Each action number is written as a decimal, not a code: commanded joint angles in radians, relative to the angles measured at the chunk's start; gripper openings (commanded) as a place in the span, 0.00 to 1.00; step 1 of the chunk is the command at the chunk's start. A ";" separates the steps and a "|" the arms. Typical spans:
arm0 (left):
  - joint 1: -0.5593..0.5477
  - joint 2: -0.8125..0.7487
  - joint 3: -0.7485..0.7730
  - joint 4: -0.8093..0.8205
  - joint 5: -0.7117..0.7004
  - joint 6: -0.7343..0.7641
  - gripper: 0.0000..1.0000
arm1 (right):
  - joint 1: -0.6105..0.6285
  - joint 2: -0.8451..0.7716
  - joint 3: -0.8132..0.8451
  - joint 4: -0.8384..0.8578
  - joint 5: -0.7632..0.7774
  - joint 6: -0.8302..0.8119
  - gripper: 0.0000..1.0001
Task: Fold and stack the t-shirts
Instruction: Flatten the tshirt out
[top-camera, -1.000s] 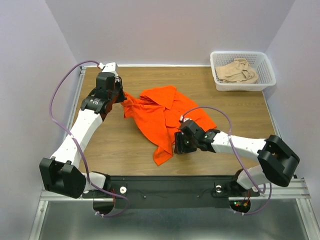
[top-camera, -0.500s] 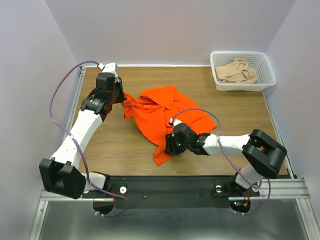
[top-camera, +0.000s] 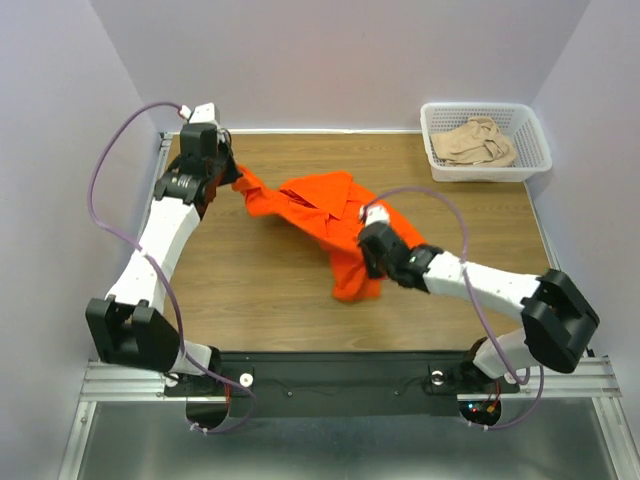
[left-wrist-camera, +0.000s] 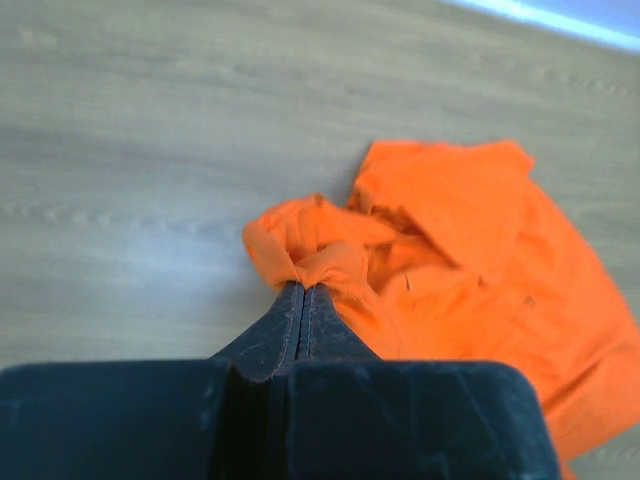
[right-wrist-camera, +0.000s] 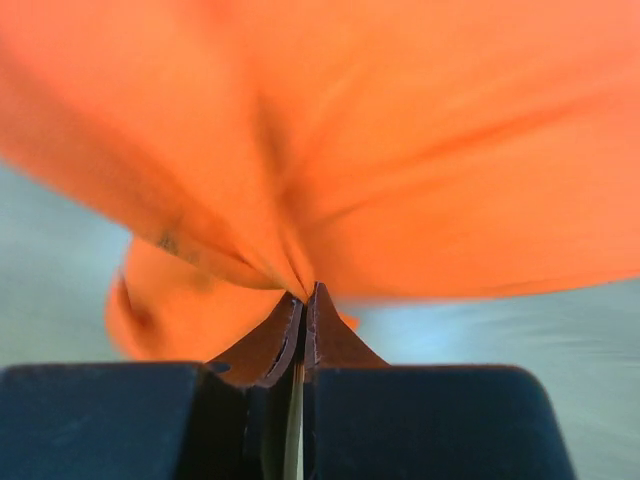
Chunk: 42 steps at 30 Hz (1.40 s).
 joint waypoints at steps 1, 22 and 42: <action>0.026 0.094 0.201 0.067 0.044 -0.033 0.00 | -0.149 -0.087 0.237 -0.183 0.369 -0.224 0.01; 0.066 -0.119 0.687 0.197 0.136 -0.073 0.00 | -0.260 -0.196 1.098 -0.146 0.408 -0.890 0.02; 0.067 -0.004 0.610 0.139 0.024 0.059 0.00 | -0.260 -0.067 0.992 -0.139 0.296 -0.970 0.02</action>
